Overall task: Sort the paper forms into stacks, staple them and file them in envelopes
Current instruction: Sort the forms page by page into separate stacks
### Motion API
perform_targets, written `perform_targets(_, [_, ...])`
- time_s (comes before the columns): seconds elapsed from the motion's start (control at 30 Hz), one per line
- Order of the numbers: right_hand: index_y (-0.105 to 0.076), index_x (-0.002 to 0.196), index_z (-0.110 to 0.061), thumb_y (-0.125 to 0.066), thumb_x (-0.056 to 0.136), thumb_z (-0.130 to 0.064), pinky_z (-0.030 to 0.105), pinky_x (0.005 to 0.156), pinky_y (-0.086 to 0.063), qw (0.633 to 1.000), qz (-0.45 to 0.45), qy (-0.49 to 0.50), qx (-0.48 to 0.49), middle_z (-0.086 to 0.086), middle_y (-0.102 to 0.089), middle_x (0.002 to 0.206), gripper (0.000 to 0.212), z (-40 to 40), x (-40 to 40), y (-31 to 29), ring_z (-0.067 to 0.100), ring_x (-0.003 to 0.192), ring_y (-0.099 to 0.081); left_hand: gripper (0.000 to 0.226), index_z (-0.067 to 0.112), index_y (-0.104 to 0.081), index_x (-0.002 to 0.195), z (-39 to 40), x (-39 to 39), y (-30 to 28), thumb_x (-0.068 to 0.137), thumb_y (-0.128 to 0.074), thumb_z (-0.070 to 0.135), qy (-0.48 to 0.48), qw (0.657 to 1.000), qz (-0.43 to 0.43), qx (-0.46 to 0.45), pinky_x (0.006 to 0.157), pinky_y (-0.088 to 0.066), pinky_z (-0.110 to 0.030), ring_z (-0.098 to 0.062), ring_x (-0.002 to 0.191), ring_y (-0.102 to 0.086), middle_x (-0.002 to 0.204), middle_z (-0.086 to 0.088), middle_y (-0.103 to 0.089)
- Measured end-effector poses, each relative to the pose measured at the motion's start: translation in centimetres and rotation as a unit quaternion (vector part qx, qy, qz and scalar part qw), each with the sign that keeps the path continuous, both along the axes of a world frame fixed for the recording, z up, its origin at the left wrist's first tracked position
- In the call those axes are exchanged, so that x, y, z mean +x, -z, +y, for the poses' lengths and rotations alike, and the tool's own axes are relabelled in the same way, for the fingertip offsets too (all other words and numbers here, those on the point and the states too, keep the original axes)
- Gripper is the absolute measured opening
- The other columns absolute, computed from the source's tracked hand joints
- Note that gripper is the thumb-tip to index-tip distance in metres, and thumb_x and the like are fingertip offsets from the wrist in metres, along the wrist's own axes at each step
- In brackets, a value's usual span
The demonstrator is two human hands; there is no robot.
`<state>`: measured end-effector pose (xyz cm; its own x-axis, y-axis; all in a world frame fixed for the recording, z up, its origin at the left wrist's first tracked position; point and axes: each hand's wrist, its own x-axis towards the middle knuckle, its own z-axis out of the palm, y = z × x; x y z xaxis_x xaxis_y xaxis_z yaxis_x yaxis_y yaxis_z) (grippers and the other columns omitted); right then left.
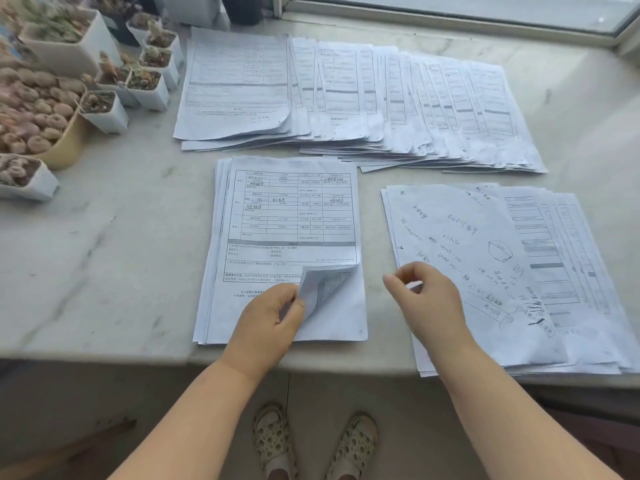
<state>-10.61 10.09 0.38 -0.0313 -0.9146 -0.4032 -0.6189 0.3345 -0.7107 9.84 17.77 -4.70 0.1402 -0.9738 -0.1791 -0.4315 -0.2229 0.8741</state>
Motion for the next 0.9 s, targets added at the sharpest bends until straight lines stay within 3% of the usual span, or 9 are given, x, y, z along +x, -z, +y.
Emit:
perform_targets(0.1, [-0.068,0.096,-0.008,-0.052,0.097,-0.045,0.029,0.063,-0.056,0.951,-0.206,0.059,0.224,0.011,-0.073,0.088,0.04,-1.1,0.8,-1.3,0.016,0.066,-0.069,0.032,0.024,-0.047,0.064,0.2,-0.5,-0.7,0.078,-0.041,0.051,-0.009,0.998,0.053,0.025,0.061,-0.032,-0.018,-0.002,0.063,-0.041,0.062,0.013,-0.043])
perform_targets(0.2, [-0.069,0.107,-0.012,-0.062,0.084,-0.056,0.039,0.076,-0.06,0.911,-0.188,0.018,0.366,0.011,-0.075,0.096,0.05,-0.7,3.0,-0.3,0.028,0.084,-0.073,0.044,0.037,-0.072,0.069,0.6,-0.7,-1.5,0.076,-0.039,0.066,0.017,0.993,0.078,0.084,0.088,-0.036,-0.007,0.01,0.101,-0.055,0.103,0.023,-0.063])
perform_targets(0.3, [-0.063,0.089,-0.015,-0.049,0.083,-0.008,0.031,0.068,-0.057,0.964,-0.058,-0.084,0.244,0.001,-0.067,0.094,0.018,-0.6,3.6,0.8,0.022,0.081,-0.065,0.033,0.04,-0.074,0.074,0.3,-0.9,-3.4,0.076,-0.051,0.063,-0.015,0.993,0.059,0.096,0.099,-0.038,-0.015,0.015,0.109,-0.051,0.112,0.027,-0.063])
perform_targets(0.37, [-0.043,0.069,-0.02,-0.039,0.085,0.001,0.013,0.048,-0.03,0.979,-0.011,-0.135,0.152,-0.009,-0.047,0.072,0.027,-1.1,2.5,-0.6,0.008,0.062,-0.041,0.014,0.042,-0.072,0.08,-0.1,-1.0,-5.4,0.088,-0.061,0.046,-0.07,0.997,0.017,0.042,0.095,-0.039,-0.011,0.014,0.109,-0.052,0.107,0.033,-0.063])
perform_targets(0.43, [-0.035,0.061,-0.022,-0.04,0.087,0.002,0.014,0.043,-0.027,0.984,-0.04,-0.151,0.091,-0.01,-0.043,0.055,0.036,-1.4,0.4,-2.8,0.003,0.051,-0.031,0.014,0.039,-0.071,0.086,-0.9,-1.1,-7.9,0.092,-0.059,0.041,-0.109,0.991,-0.039,-0.062,0.09,-0.037,-0.002,0.01,0.109,-0.055,0.109,0.031,-0.062])
perform_targets(0.53, [-0.065,0.073,-0.021,-0.046,0.089,0.004,0.016,0.061,-0.044,0.976,-0.179,-0.093,0.078,-0.017,-0.069,0.066,0.035,-3.1,-3.2,-6.0,0.006,0.064,-0.06,0.025,0.033,-0.069,0.095,-2.9,-1.0,-11.7,0.088,-0.048,0.046,-0.13,0.966,-0.1,-0.198,0.096,-0.035,-0.004,0.008,0.115,-0.053,0.117,0.024,-0.061])
perform_targets(0.63, [-0.072,0.098,-0.013,-0.05,0.094,0.004,0.035,0.069,-0.047,0.946,-0.309,0.052,0.088,0.001,-0.075,0.083,0.028,-6.9,-5.8,-7.9,0.024,0.078,-0.065,0.029,0.027,-0.066,0.105,-5.6,-0.5,-13.4,0.089,-0.047,0.041,-0.148,0.952,-0.096,-0.25,0.103,-0.034,-0.01,0.001,0.121,-0.052,0.122,0.019,-0.06])
perform_targets(0.8, [-0.059,0.086,-0.015,-0.045,0.098,0.001,0.02,0.048,-0.055,0.824,-0.487,0.279,0.075,-0.004,-0.071,0.063,0.025,-15.3,-6.8,-9.9,0.006,0.053,-0.068,0.028,0.036,-0.062,0.105,-10.5,1.5,-11.5,0.082,-0.049,0.045,-0.156,0.963,-0.092,-0.201,0.1,-0.031,-0.004,0.009,0.118,-0.049,0.123,0.026,-0.056])
perform_targets(0.9, [-0.061,0.087,-0.014,-0.047,0.098,-0.001,0.018,0.048,-0.053,0.795,-0.521,0.303,0.067,-0.003,-0.071,0.065,0.022,-19.4,-5.1,-9.3,0.006,0.053,-0.066,0.026,0.041,-0.058,0.107,-14.1,3.4,-9.3,0.082,-0.055,0.036,-0.153,0.97,-0.101,-0.161,0.097,-0.03,-0.002,0.009,0.116,-0.048,0.119,0.028,-0.056])
